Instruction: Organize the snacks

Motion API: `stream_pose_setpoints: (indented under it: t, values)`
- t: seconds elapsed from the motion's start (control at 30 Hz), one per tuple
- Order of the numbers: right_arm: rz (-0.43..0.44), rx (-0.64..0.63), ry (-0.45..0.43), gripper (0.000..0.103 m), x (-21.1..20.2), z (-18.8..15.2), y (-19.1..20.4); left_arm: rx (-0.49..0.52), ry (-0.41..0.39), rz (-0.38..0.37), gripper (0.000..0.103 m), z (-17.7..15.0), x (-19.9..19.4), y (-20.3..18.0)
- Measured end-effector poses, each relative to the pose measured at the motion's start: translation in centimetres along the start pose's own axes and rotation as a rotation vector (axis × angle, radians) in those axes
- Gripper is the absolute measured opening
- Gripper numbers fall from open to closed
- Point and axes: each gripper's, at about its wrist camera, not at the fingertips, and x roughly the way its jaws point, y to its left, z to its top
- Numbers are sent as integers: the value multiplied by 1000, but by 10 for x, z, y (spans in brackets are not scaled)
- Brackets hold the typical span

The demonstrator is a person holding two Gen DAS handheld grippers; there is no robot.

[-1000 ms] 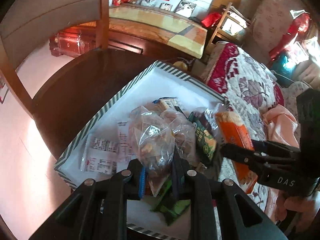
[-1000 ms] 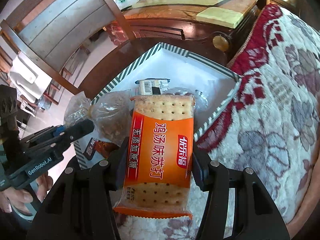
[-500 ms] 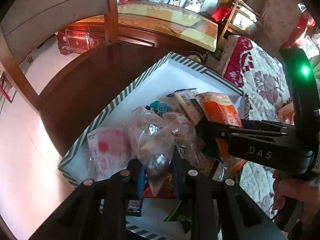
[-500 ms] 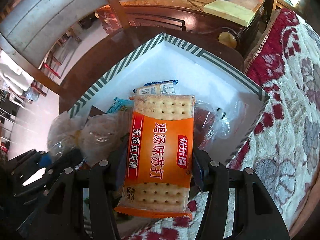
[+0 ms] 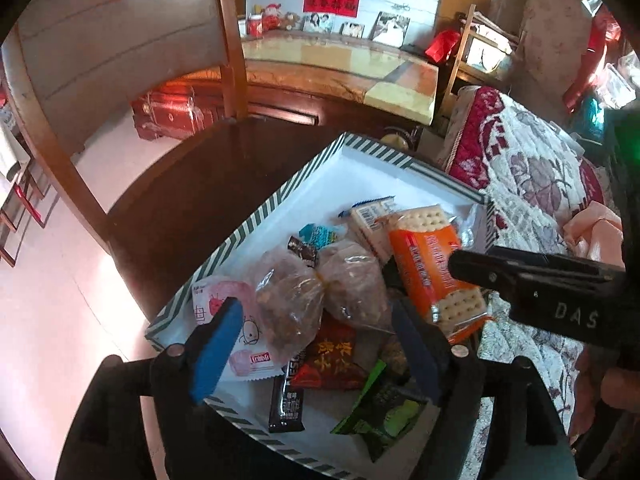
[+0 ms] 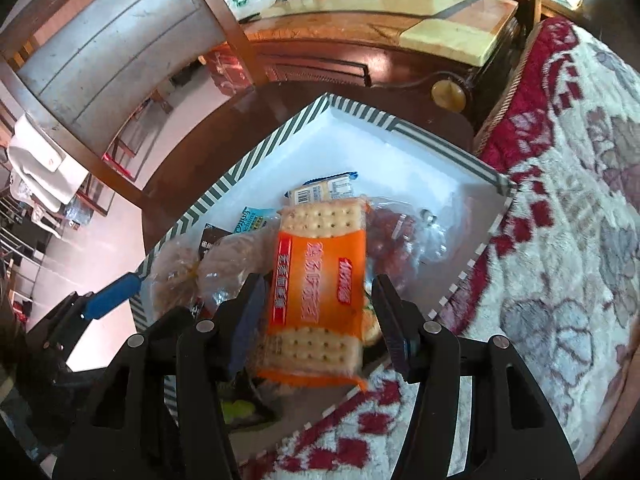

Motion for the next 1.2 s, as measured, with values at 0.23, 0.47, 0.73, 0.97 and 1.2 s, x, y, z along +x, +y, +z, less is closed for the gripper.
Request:
stream_pose_setpoints:
  t: [0.23,0.47,0.73,0.97,1.2]
  values:
    - [-65,15,-103,56,-41,-37,-13,23,-74,20,92,-8,-26,-16]
    - [-103,12,-135,56,-67,-80,-23,81,-52,37,97,-20,-33,-40]
    - [-104,-5,-132,56,-79,-106,-25,112,-54,50,97,-27,-46,-55]
    - [-98,-14,-130,56,-82,-114,-23,121,-54,30,97,-29,-53,-61]
    - [-101,-3,-131,56,-85,-116,-27,141,-82,28,97,-32,-56,-66]
